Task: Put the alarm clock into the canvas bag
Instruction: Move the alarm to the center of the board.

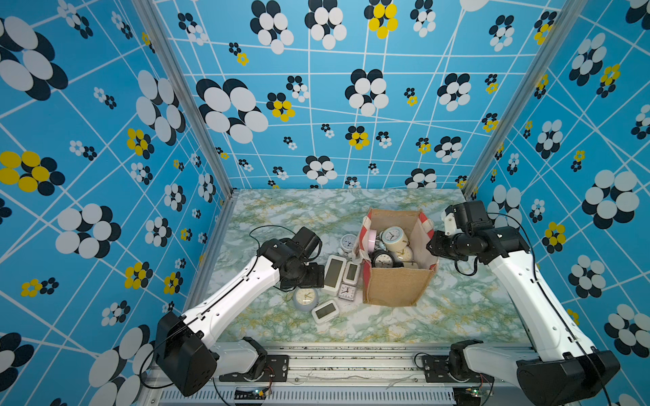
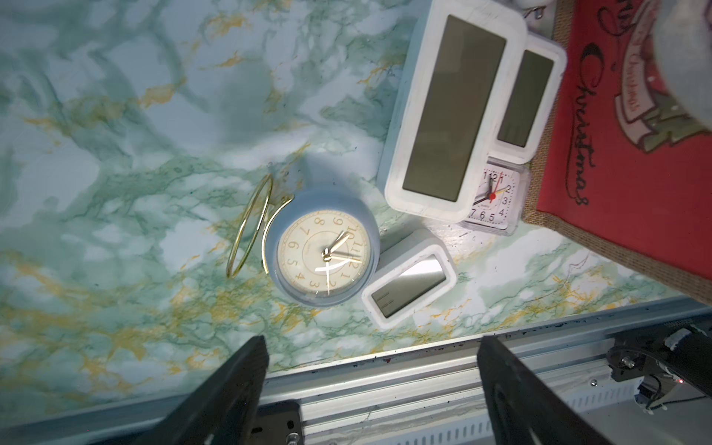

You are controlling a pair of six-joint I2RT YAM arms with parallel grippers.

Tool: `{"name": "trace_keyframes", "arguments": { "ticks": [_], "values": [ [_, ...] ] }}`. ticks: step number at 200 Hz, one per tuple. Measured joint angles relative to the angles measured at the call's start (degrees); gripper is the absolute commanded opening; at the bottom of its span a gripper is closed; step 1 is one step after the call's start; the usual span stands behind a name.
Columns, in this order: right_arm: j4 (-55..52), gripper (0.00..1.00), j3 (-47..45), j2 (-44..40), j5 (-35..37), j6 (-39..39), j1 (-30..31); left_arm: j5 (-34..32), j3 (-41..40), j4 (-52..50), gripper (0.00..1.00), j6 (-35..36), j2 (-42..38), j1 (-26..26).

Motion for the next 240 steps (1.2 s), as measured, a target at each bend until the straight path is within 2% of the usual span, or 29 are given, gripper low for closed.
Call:
{"name": "trace_keyframes", "arguments": {
  "ticks": [52, 69, 117, 149, 187, 240],
  "values": [
    [1.18, 0.35, -0.33, 0.2, -0.48, -0.04, 0.0, -2.34, -8.35, 0.68, 0.97, -15.5, -2.75, -4.5],
    [1.27, 0.35, -0.48, 0.57, -0.9, -0.28, 0.0, -2.54, -11.8, 2.73, 1.0, -20.39, -2.75, -5.62],
    [1.33, 0.35, -0.61, 1.77, -1.49, -1.51, 0.0, -2.12, -19.15, 12.92, 0.99, -30.25, -2.73, -6.73],
    [1.33, 0.36, -0.61, 1.99, -1.51, -1.75, 0.0, -1.84, -20.02, 18.16, 0.99, -32.5, -1.42, -6.36],
    [1.29, 0.37, -0.61, 2.54, -1.49, -2.23, 0.0, -1.81, -20.09, 21.51, 0.99, -32.44, 1.46, -3.61],
    [1.27, 0.37, -0.61, 2.62, -1.44, -2.67, 0.0, -2.34, -18.67, 22.01, 0.99, -28.28, 7.02, 0.61]
  ]
}}
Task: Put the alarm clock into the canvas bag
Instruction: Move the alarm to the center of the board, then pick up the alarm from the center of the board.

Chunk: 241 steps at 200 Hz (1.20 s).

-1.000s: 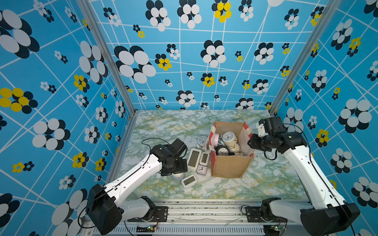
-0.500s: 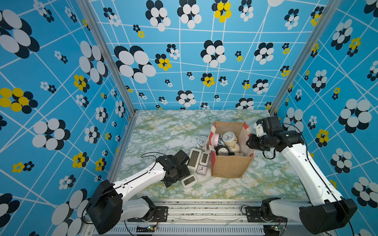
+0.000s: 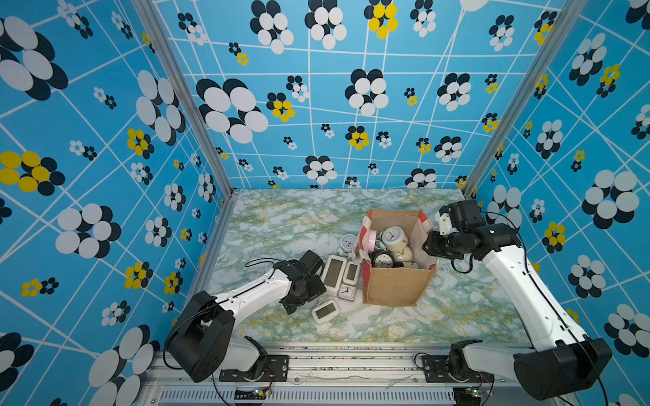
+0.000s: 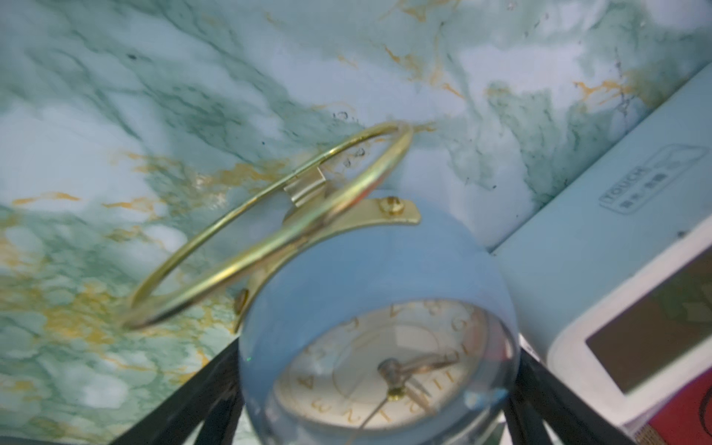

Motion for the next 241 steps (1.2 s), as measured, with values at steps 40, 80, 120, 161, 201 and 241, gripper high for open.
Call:
{"name": "trace_keyframes", "arguments": {
  "ticks": [40, 80, 120, 161, 201, 241],
  "values": [
    [-0.02, 0.38, 0.0, 0.0, 0.09, -0.15, 0.0, -0.63, 4.96, -1.25, 0.99, 5.22, 5.22, 2.32],
    [-0.04, 0.38, 0.0, 0.0, 0.42, -0.17, 0.0, -0.81, 9.53, -2.6, 0.99, 10.05, 9.79, 2.6],
    [-0.04, 0.39, 0.0, 0.0, 0.44, -0.37, 0.0, -1.49, 12.63, -6.45, 0.99, 13.25, 10.93, 1.46],
    [-0.04, 0.39, 0.0, 0.0, 0.42, -0.39, 0.0, -1.95, 12.9, -9.62, 0.99, 13.53, 10.95, -0.46],
    [-0.07, 0.39, 0.0, 0.0, 0.42, -0.39, 0.0, -2.16, 10.6, -9.92, 0.99, 13.51, 10.19, -0.46],
    [-0.09, 0.39, 0.0, 0.0, 0.42, -0.39, 0.0, -2.12, 8.76, -10.23, 0.99, 13.75, 8.85, 0.0]
  ]
}}
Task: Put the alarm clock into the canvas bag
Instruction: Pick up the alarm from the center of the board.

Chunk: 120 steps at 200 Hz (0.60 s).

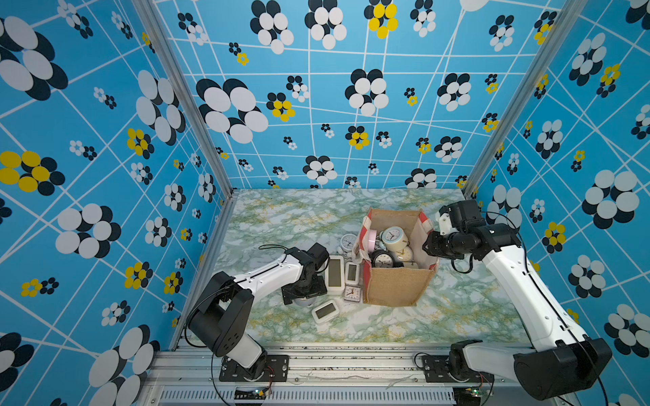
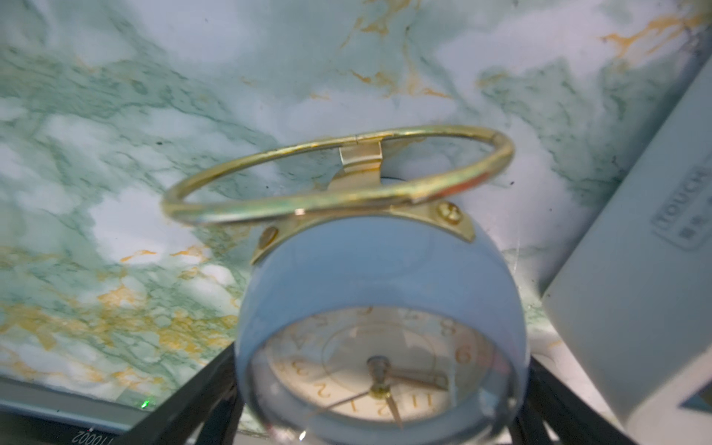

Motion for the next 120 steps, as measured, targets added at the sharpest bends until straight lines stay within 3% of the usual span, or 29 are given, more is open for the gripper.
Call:
{"name": "trace_keyframes", "arguments": {
  "ticks": [88, 120],
  "values": [
    [-0.02, 0.39, 0.0, 0.0, 0.0, 0.0, 0.0, -0.39, -1.36, 3.85, 1.0, 1.05, -0.07, 1.46],
    [-0.28, 0.39, 0.0, 0.0, 0.0, -0.02, 0.0, -0.66, -1.42, 4.26, 0.94, 1.05, -0.07, 1.57]
  ]
}}
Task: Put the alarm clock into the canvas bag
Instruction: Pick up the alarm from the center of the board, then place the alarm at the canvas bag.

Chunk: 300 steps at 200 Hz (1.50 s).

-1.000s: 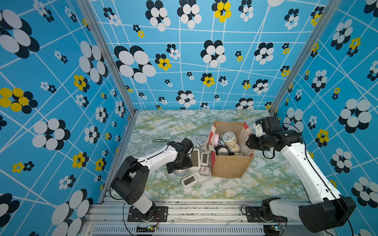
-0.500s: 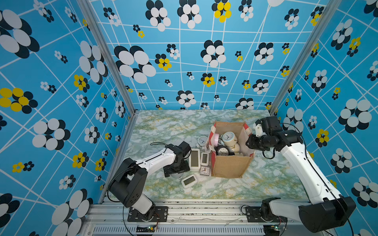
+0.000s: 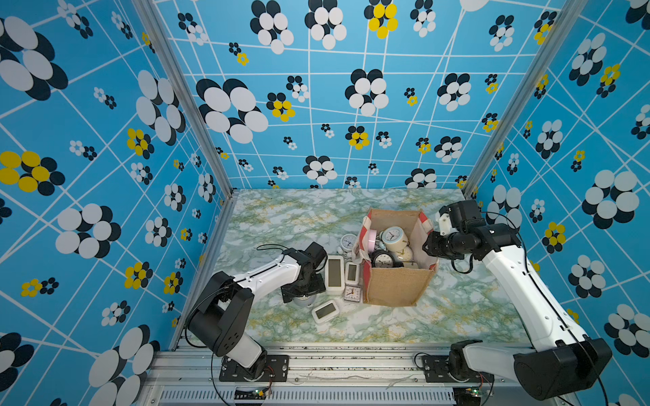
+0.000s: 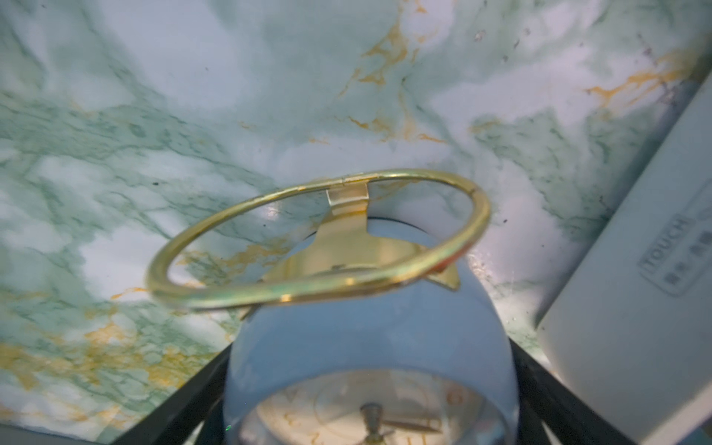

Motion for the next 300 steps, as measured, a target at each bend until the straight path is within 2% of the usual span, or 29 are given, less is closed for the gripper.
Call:
{"name": "trace_keyframes", "arguments": {
  "ticks": [55, 97, 131, 207, 249, 300],
  "values": [
    [-0.09, 0.39, 0.0, 0.0, 0.02, 0.0, 0.0, -0.07, 0.0, 0.22, 0.77, 0.94, -0.35, 0.0],
    [-0.11, 0.39, 0.0, 0.0, 0.02, 0.02, 0.0, -0.44, 2.43, -0.83, 0.66, 3.28, -4.2, 0.0],
    [-0.17, 0.39, 0.0, 0.0, 0.22, 0.02, 0.0, -0.37, 10.23, -1.79, 0.62, 7.15, -7.1, 0.0],
    [-2.36, 0.39, 0.07, -1.62, 1.99, 0.33, 0.0, 2.03, 28.63, -3.82, 0.51, 16.02, -6.97, 0.0],
    [-4.04, 0.29, 0.28, -3.02, 2.6, 1.44, 0.0, 5.07, 38.53, -3.61, 0.48, 20.15, -3.39, -1.01],
    [-4.85, 0.17, 0.28, -4.13, 1.81, 2.43, 0.0, 9.14, 52.15, -4.07, 0.45, 25.68, 4.87, -7.19]
  ]
}}
